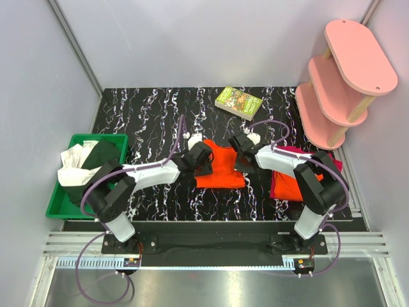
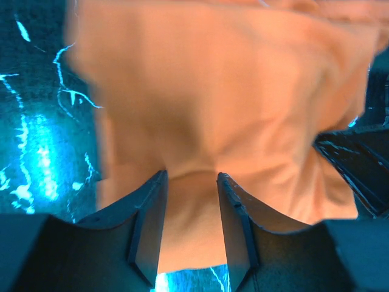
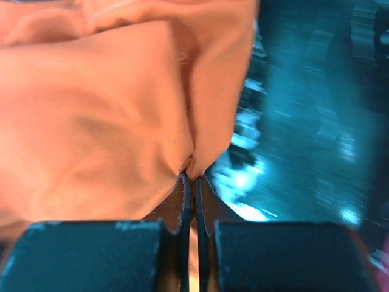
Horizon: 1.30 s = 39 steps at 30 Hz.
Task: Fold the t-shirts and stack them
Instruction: Put the neatly folded tshirt into the corner of the board with the right arm
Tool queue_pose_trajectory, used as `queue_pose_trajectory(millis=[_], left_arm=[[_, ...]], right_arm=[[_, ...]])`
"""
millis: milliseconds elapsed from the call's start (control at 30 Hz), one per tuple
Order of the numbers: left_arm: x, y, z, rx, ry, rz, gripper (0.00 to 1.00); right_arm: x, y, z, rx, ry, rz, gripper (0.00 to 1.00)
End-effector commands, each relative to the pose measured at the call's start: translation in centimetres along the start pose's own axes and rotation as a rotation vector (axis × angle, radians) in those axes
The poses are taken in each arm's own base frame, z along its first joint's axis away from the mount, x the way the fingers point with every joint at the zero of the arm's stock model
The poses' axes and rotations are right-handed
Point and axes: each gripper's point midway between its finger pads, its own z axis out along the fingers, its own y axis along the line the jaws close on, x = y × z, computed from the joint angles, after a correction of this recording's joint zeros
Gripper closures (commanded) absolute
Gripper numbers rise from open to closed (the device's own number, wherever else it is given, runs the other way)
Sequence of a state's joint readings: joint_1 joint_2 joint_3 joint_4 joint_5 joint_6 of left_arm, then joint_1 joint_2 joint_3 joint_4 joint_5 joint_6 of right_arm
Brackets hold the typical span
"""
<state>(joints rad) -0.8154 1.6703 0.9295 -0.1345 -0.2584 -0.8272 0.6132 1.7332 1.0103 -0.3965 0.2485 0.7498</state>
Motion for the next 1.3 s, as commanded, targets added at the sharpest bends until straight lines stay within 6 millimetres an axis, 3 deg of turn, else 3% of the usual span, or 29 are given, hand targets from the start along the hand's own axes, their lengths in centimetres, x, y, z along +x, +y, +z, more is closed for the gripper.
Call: queue_pose_trajectory(millis=[0,67,100,200,300,500,800,1100,1267], left_arm=[[-3.7,0.1,-3.5,-0.006,-0.118,-0.03,0.55],[-4.6,1.3,-4.7,-0.048,-0.168,-0.054,0.53],[-5.5,1.1,-6.1,-0.027,-0.204,-0.073,0.52],[-6.6,1.1,-8.3,0.011,-0.257,-0.093,0.52],[-6.5,1.2,-9.1,0.031,-0.258,-0.097,0.52],[-5.4,1.9,-10.0,0.049,-0.231,-0.107,0.53],[-4.0,2.6,-10.2,0.064,-0.203,-0.126,0.53],[-4.1,1.6,-10.3,0.088,-0.192,-0.122,0.53],[-3.8,1.1,-10.2,0.101,-0.178,-0.117,0.54]], right_arm=[[-2.3,-4.3,-3.8,0.202,-0.055,-0.142,1.0],[-4.8,-3.9,-6.1,0.193,-0.117,-0.186,1.0],[-6.8,-3.0,-7.5,0.18,-0.171,-0.185,1.0],[-10.0,-2.0,-10.6,0.167,-0.245,-0.21,1.0],[-11.6,-1.3,-12.7,0.15,-0.28,-0.216,1.0],[-12.6,-1.9,-15.1,0.162,-0.313,-0.209,1.0],[-14.5,-4.9,-20.5,0.23,-0.424,-0.188,1.0],[-15.2,-8.9,-24.6,0.34,-0.484,-0.179,1.0],[-14.9,-11.3,-25.8,0.393,-0.488,-0.151,1.0]])
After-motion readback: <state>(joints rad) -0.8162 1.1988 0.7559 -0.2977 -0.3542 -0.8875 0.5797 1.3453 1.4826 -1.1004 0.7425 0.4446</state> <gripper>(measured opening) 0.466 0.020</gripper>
